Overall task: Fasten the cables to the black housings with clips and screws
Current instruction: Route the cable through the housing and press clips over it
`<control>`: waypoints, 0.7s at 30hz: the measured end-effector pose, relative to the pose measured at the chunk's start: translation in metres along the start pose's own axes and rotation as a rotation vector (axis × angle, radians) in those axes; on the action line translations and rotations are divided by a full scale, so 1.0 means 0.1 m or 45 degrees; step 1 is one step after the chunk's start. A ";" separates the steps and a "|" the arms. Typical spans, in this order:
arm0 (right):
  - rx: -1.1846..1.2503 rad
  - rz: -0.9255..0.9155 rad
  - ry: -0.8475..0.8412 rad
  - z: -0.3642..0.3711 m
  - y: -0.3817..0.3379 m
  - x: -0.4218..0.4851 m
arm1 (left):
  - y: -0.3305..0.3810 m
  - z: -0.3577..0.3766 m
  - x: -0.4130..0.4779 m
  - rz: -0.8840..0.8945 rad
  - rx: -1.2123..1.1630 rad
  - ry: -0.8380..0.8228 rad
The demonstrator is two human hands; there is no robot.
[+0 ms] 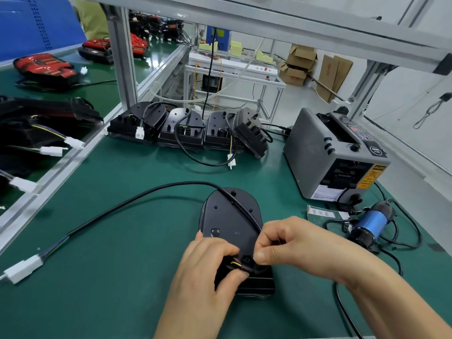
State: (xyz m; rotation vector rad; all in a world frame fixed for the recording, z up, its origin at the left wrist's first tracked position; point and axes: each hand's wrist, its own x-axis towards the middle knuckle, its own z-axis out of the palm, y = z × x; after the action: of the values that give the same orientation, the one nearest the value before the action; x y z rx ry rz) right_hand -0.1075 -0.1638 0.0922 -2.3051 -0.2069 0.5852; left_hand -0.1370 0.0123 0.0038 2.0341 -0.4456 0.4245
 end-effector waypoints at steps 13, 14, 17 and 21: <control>-0.222 0.088 -0.040 -0.02 -0.09 0.11 | -0.05 0.00 -0.01 0.002 -0.038 -0.054; -0.240 0.086 -0.047 -0.02 -0.10 0.12 | -0.05 0.00 -0.02 0.001 -0.038 -0.054; -0.296 0.082 -0.089 -0.04 -0.13 0.15 | -0.04 0.00 -0.02 -0.006 -0.046 -0.049; -0.336 0.091 -0.138 -0.07 -0.15 0.19 | -0.04 0.00 -0.02 -0.013 -0.050 -0.044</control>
State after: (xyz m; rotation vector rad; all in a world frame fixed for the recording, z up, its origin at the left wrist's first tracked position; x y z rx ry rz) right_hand -0.0869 -0.1515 0.1005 -2.5452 -0.2672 0.7588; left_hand -0.1372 0.0144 -0.0002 2.0073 -0.4607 0.3724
